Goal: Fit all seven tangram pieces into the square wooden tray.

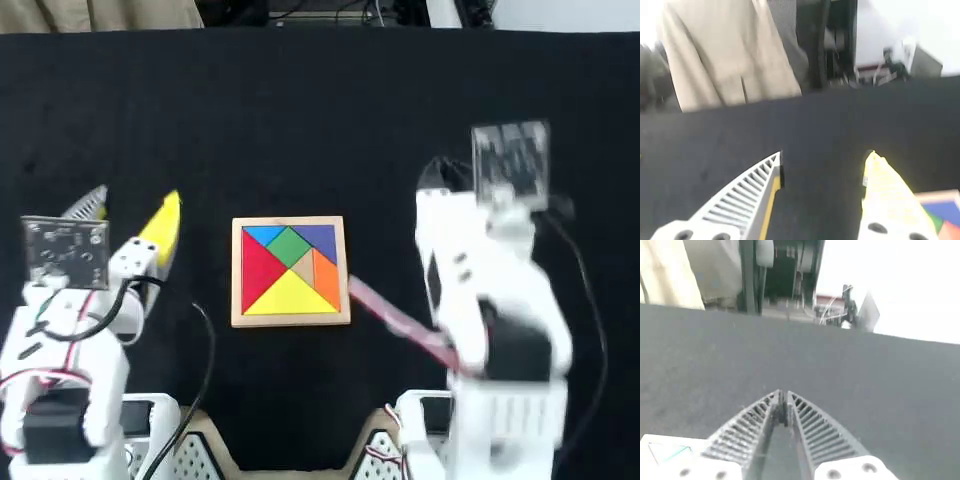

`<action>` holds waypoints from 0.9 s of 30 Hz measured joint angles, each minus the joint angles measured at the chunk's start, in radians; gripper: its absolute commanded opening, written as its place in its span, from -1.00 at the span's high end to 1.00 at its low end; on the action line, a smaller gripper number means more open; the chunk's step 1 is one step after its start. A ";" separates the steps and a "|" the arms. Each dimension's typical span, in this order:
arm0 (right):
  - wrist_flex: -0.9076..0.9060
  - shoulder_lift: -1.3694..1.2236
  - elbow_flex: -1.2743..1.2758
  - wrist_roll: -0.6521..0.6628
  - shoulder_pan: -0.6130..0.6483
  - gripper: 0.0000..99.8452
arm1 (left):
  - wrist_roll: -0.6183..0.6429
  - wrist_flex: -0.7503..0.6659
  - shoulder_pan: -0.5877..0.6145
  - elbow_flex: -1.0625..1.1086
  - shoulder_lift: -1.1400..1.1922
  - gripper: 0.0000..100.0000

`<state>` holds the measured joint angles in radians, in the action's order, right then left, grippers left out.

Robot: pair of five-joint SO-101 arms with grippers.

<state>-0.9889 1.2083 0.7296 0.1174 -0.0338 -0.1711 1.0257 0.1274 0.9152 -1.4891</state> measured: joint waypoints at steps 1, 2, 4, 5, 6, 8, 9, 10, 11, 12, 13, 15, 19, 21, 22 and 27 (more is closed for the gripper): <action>-0.002 0.061 0.037 0.000 0.000 0.97 | 0.005 0.000 0.000 0.048 -0.028 0.47; -0.002 0.121 0.075 0.000 -0.003 0.97 | 0.006 -0.002 0.000 0.089 -0.054 0.47; -0.003 0.242 0.152 -0.002 -0.003 0.97 | 0.006 -0.002 0.002 0.155 -0.107 0.47; -0.003 0.305 0.190 0.000 -0.003 0.97 | 0.006 -0.002 0.005 0.183 -0.144 0.47; -0.003 0.365 0.226 0.000 -0.002 0.97 | 0.006 0.000 0.008 0.210 -0.180 0.47; -0.003 0.494 0.298 0.000 -0.002 0.97 | 0.006 0.003 0.008 0.269 -0.255 0.47; -0.003 0.549 0.333 0.000 -0.002 0.97 | 0.006 0.002 0.008 0.304 -0.296 0.47; -0.003 0.580 0.365 0.000 0.000 0.97 | 0.006 -0.008 0.006 0.345 -0.319 0.47; -0.003 0.589 0.397 0.000 0.000 0.97 | 0.006 -0.028 0.006 0.390 -0.322 0.47; 0.003 0.591 0.431 0.000 0.000 0.97 | 0.009 -0.044 0.006 0.437 -0.316 0.47; 0.014 0.597 0.468 -0.002 0.000 0.97 | 0.011 -0.064 0.006 0.482 -0.310 0.47; 0.051 0.597 0.535 -0.002 0.000 0.97 | 0.014 -0.098 0.009 0.565 -0.324 0.47; 0.140 0.597 0.664 -0.002 0.000 0.97 | 0.015 -0.215 0.032 0.738 -0.322 0.47; 0.176 0.597 0.730 -0.002 0.000 0.97 | 0.015 -0.241 0.049 0.761 -0.328 0.46; 0.195 0.597 0.767 -0.002 -0.002 0.97 | 0.017 -0.244 0.061 0.761 -0.328 0.46; 0.264 0.597 0.947 -0.002 -0.002 0.97 | 0.015 -0.232 0.092 0.764 -0.316 0.46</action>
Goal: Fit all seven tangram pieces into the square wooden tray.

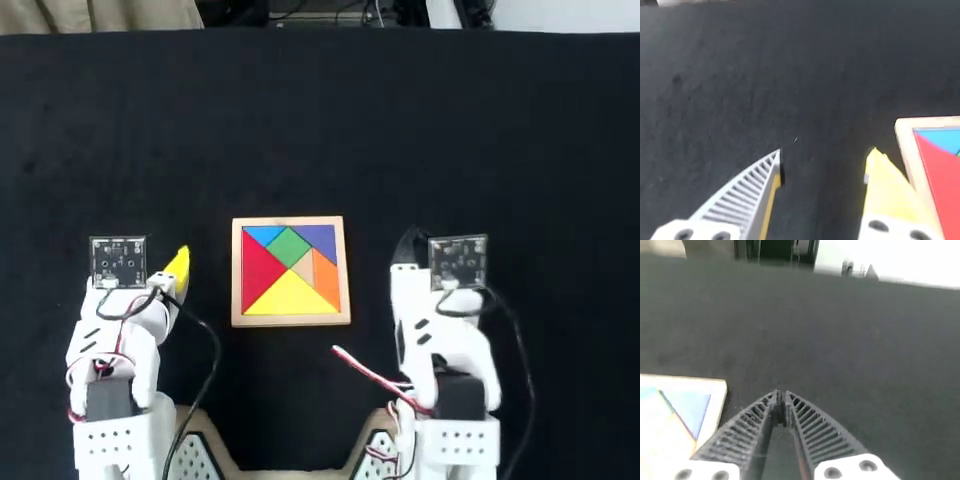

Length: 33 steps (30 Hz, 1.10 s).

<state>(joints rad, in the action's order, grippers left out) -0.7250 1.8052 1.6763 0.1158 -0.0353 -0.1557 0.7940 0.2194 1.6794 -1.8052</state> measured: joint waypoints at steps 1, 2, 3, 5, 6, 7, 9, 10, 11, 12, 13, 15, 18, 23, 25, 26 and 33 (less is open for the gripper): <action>-0.006 0.000 0.002 0.000 0.000 0.97 | 0.000 0.025 0.000 0.000 0.003 0.46; -0.020 0.000 0.009 0.000 0.000 0.97 | 0.000 0.057 0.000 0.000 0.003 0.46; -0.040 0.000 0.011 0.002 -0.005 0.97 | 0.000 0.095 -0.003 0.000 0.003 0.46; -0.094 0.000 0.011 0.002 -0.026 0.97 | 0.000 0.189 -0.032 0.000 0.002 0.46; -0.130 0.000 0.011 0.000 -0.031 0.97 | 0.000 0.244 -0.043 0.000 0.002 0.46; -0.167 0.000 0.011 0.000 -0.032 0.97 | 0.000 0.293 -0.051 0.000 0.000 0.46; -0.244 0.000 0.011 0.002 -0.031 0.97 | 0.000 0.354 -0.064 0.000 0.000 0.47; -0.284 0.000 0.011 0.002 -0.031 0.97 | 0.000 0.376 -0.066 0.000 0.000 0.47; -0.327 0.000 0.011 0.002 -0.031 0.97 | 0.000 0.397 -0.066 0.000 0.000 0.47; -0.374 0.000 0.011 0.002 -0.031 0.97 | 0.000 0.422 -0.066 0.000 0.000 0.47; -0.428 0.000 0.011 0.002 -0.031 0.97 | 0.000 0.445 -0.066 0.000 0.000 0.47; -0.511 0.000 0.011 0.002 -0.046 0.98 | 0.000 0.459 -0.068 0.000 0.000 0.47; -0.543 0.000 0.011 0.002 -0.064 0.98 | 0.000 0.468 -0.074 0.000 -0.002 0.47; -0.549 0.000 0.011 0.002 -0.114 0.97 | 0.000 0.468 -0.074 0.000 -0.002 0.47; -0.549 0.000 0.011 0.002 -0.120 0.97 | 0.000 0.468 -0.074 0.000 -0.002 0.47; -0.549 0.000 0.011 0.002 -0.121 0.97 | 0.000 0.468 -0.074 0.000 -0.002 0.47; -0.549 0.000 0.011 0.002 -0.123 0.97 | 0.000 0.468 -0.074 0.000 -0.002 0.47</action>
